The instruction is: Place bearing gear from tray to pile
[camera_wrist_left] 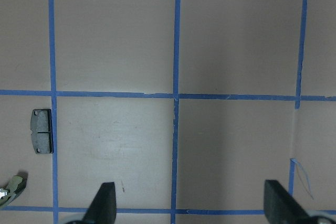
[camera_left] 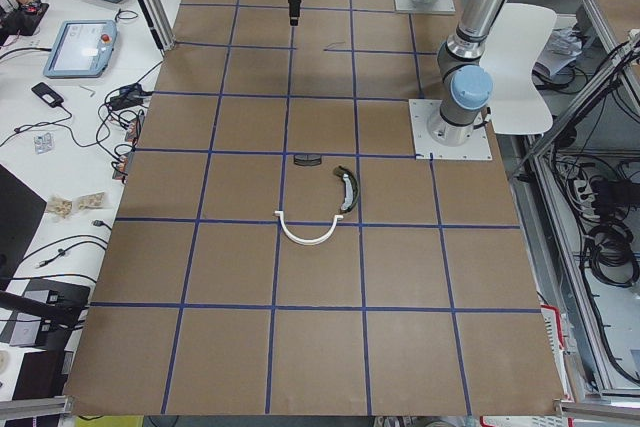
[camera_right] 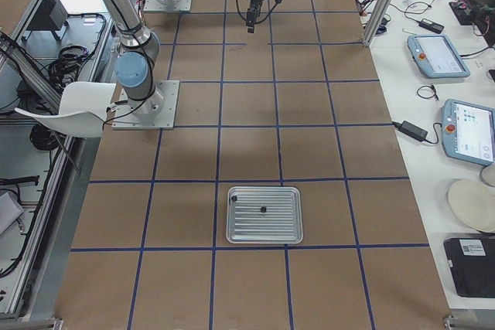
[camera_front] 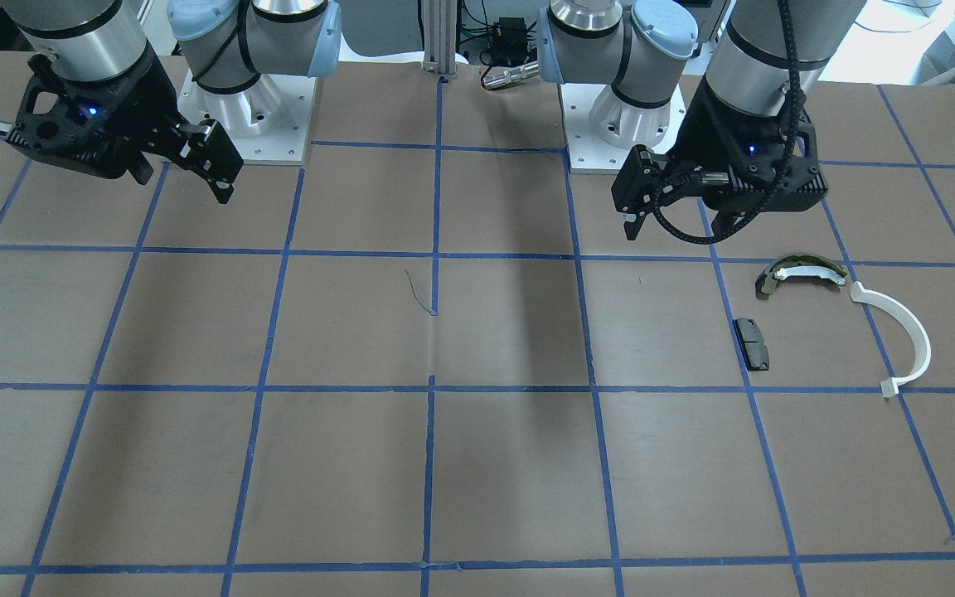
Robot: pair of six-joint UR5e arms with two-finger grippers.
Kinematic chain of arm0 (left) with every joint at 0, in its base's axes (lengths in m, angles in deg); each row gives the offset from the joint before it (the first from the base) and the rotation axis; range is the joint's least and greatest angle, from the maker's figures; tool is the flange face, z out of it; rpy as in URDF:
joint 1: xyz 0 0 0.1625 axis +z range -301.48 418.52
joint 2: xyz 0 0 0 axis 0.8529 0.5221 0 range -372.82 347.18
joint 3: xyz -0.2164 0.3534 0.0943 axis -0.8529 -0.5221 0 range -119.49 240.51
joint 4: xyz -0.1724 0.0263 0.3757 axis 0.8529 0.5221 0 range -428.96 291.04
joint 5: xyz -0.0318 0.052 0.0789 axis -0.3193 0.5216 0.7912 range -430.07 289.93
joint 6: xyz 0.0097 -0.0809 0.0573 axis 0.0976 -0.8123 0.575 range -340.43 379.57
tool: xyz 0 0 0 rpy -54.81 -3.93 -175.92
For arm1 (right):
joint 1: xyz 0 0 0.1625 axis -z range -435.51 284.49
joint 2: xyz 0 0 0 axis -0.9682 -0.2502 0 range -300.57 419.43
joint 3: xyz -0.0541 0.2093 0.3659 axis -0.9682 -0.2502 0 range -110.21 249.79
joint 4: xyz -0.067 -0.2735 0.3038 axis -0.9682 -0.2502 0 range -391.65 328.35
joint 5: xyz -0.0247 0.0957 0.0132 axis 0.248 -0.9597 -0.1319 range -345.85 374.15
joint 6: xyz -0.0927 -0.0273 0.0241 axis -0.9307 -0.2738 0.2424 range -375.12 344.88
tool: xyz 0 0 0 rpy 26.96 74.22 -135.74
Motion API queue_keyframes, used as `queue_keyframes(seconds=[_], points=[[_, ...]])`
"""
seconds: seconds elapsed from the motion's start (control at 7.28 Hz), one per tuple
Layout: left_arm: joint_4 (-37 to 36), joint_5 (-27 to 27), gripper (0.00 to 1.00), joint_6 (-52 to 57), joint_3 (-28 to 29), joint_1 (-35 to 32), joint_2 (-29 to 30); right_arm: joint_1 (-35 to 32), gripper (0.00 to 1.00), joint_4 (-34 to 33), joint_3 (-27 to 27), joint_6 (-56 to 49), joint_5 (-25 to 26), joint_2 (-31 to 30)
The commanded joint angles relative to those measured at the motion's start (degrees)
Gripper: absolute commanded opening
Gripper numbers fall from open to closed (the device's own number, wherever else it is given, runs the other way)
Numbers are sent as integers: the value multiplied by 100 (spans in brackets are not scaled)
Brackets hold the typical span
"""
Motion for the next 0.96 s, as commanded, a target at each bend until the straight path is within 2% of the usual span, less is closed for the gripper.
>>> queue_keyframes(seconds=[0.0, 0.82], points=[[-19, 0, 100, -12, -49, 0, -21, 77, 100, -11, 4, -73, -4, 18], [-28, -27, 100, -12, -85, 0, -74, 455, 100, -37, 4, -239, 5, 26]])
